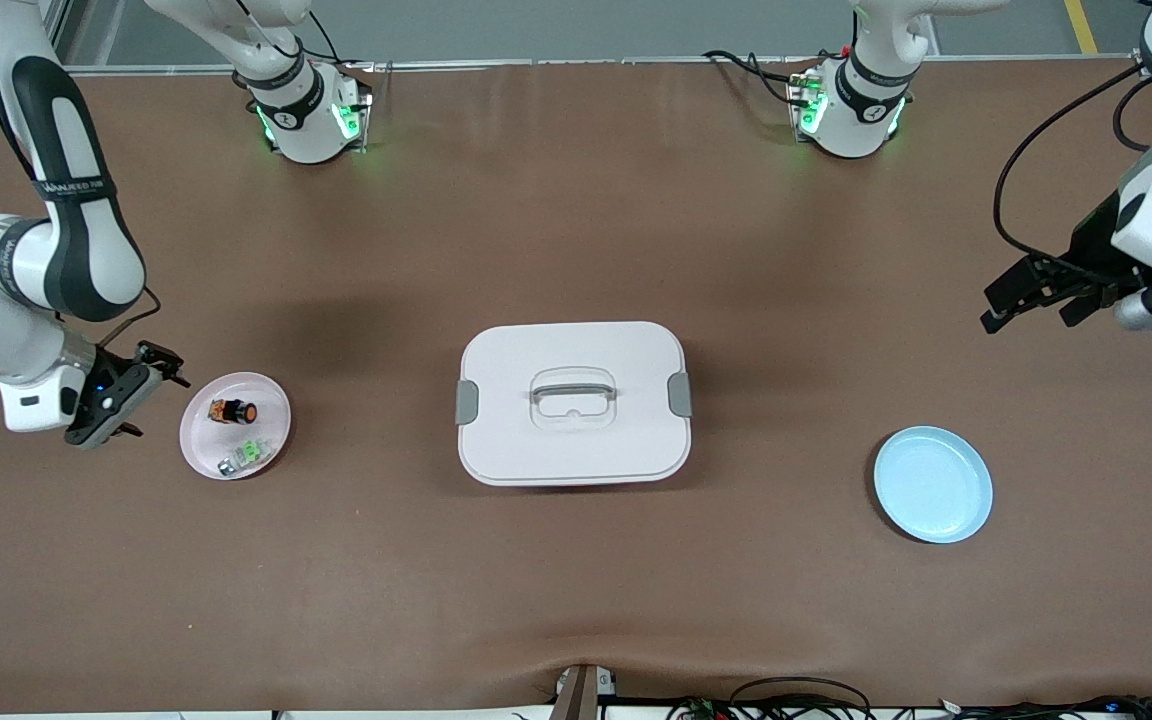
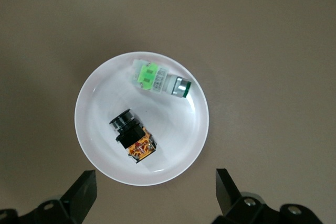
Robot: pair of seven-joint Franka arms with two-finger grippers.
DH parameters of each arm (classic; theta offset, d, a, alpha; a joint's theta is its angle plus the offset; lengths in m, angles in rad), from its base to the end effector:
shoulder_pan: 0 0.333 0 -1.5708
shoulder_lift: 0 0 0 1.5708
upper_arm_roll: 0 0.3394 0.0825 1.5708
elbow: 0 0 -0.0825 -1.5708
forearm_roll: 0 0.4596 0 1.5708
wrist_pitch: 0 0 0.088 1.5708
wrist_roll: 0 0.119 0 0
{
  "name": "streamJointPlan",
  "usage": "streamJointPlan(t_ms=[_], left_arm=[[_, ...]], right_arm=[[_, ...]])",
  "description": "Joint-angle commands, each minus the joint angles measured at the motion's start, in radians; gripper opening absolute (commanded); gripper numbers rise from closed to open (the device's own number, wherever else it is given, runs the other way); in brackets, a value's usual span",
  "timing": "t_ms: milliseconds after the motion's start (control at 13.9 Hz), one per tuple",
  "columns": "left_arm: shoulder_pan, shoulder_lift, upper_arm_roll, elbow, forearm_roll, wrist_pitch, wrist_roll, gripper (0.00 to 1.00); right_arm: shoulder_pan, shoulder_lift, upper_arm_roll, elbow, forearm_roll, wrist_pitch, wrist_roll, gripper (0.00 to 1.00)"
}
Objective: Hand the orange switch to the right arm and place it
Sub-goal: 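Open the right gripper and lift it away from the plate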
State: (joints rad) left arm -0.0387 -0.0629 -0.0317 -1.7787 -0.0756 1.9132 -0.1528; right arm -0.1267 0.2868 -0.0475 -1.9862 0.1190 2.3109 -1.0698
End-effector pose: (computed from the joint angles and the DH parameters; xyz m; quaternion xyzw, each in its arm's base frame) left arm 0.6353 -0.0515 0.5929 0.9932 0.0500 0.0939 0.0464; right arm 0.6624 -0.1125 0.2861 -0.9164 -0.3979 -0.0378 0.0196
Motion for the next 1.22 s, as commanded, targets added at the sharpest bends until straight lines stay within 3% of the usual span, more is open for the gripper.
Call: streamJointPlan(t_ms=[0, 144, 431, 646, 862, 1149], left_arm=[[-0.012, -0.02, 0.016, 0.053, 0.0, -0.06, 0.038, 1.0], [-0.003, -0.018, 0.016, 0.09, 0.0, -0.115, 0.039, 1.0], [-0.004, -0.018, 0.013, 0.124, 0.0, -0.218, 0.036, 1.0], [-0.003, -0.021, 0.012, 0.124, 0.002, -0.282, 0.041, 1.0], [-0.003, -0.023, 0.018, 0.124, 0.002, -0.283, 0.049, 1.0], [-0.003, -0.017, 0.016, 0.116, 0.002, -0.283, 0.049, 1.0]], right_arm=[[-0.01, -0.05, 0.012, 0.0, -0.012, -0.036, 0.224, 1.0], [-0.005, -0.064, 0.014, 0.023, -0.027, -0.041, 0.368, 1.0], [0.009, -0.058, 0.017, 0.197, -0.096, -0.305, 0.606, 1.0], [0.019, -0.069, 0.018, 0.269, -0.105, -0.402, 0.827, 1.0], [0.006, -0.058, 0.014, 0.423, -0.105, -0.588, 0.857, 1.0], [0.012, -0.066, 0.011, 0.518, -0.108, -0.668, 0.857, 1.0]])
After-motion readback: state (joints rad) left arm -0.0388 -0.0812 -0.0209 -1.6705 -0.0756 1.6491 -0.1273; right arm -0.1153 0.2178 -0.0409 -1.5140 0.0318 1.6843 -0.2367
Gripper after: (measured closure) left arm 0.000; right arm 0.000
